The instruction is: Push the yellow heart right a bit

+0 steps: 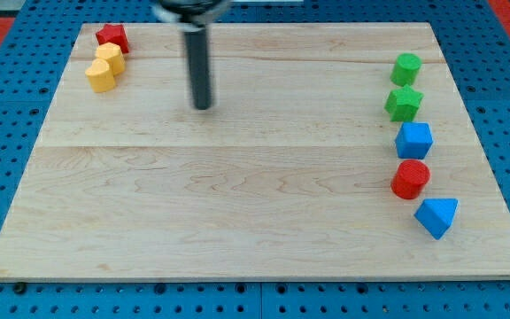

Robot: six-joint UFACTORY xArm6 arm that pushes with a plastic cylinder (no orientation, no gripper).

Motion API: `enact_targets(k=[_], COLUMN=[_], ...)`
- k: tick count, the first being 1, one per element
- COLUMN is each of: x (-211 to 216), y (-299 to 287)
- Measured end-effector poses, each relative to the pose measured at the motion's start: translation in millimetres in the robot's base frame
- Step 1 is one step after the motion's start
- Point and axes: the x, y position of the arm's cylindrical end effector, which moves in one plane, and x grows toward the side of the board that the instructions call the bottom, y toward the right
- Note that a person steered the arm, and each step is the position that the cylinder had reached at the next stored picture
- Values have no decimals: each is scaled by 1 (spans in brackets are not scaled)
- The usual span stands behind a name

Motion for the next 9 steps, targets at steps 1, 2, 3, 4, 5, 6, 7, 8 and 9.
enact_targets(k=[1,2,3,4,5,6,7,8,9], x=[6,-4,-32,-50,-45,-66,-73,-77,-89], y=[-112,-183,-183,-167,-115,-81,-51,-23,10])
